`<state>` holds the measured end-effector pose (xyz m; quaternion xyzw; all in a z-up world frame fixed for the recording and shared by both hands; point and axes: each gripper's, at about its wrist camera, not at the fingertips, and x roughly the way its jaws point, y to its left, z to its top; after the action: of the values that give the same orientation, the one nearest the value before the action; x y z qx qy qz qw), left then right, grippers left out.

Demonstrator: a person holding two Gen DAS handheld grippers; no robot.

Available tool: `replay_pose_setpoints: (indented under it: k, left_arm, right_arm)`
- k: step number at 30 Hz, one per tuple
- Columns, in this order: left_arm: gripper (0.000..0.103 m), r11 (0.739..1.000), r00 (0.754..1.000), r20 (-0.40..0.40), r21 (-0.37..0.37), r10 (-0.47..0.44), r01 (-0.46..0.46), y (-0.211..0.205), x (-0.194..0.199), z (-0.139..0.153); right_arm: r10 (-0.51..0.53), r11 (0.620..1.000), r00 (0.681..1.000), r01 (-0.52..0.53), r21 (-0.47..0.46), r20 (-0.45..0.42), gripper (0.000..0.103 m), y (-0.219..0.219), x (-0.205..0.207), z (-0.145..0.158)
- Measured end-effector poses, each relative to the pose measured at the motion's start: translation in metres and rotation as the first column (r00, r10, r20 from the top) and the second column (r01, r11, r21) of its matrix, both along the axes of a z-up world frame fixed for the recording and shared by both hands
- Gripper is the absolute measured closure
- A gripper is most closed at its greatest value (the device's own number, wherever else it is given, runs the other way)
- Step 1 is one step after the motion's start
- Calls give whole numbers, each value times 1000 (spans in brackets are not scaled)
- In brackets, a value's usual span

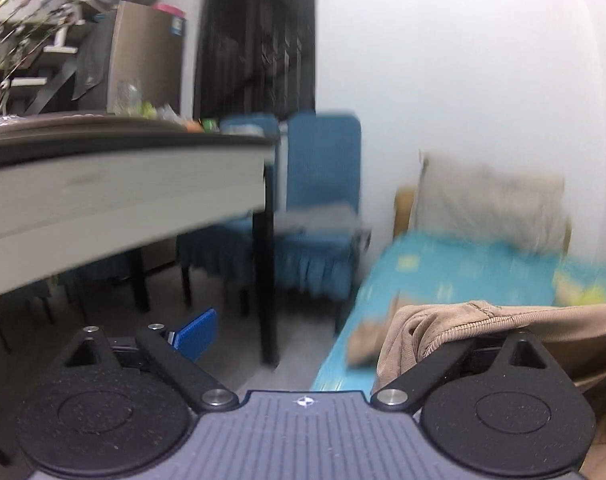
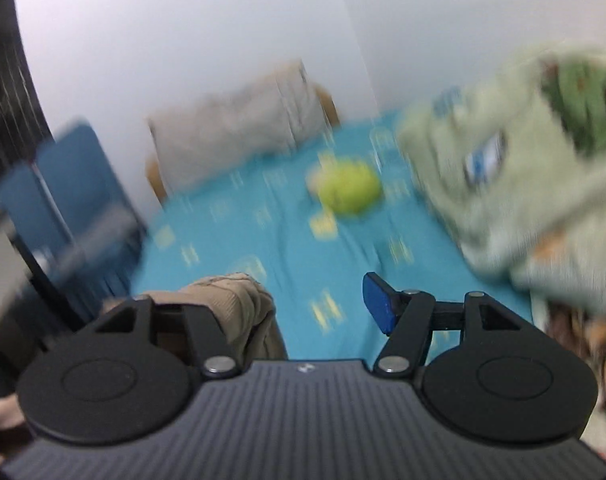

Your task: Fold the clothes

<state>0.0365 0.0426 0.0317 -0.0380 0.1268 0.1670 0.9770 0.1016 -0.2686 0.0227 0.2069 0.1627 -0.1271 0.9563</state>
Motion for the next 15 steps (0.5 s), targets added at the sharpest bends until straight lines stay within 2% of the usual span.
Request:
replay_pose_setpoints:
  k: [3, 6, 10, 15]
  left_arm:
    - [6, 998, 995, 102, -64, -4, 11, 5, -6, 64]
    - [6, 994, 978, 208, -97, -37, 58, 13, -16, 137]
    - [6, 996, 944, 321, -7, -77, 84, 10, -43, 229]
    - [4, 993, 895, 431, 73, -120, 97, 8, -88, 324]
  right_arm:
    - [17, 1000, 992, -14, -27, 125, 40, 3, -12, 71]
    - [51, 998, 977, -42, -48, 205, 40, 1, -25, 143]
    - [79, 994, 946, -53, -93, 314, 40, -2, -62, 227]
    - [116, 986, 897, -52, -159, 427, 38, -4, -128, 309]
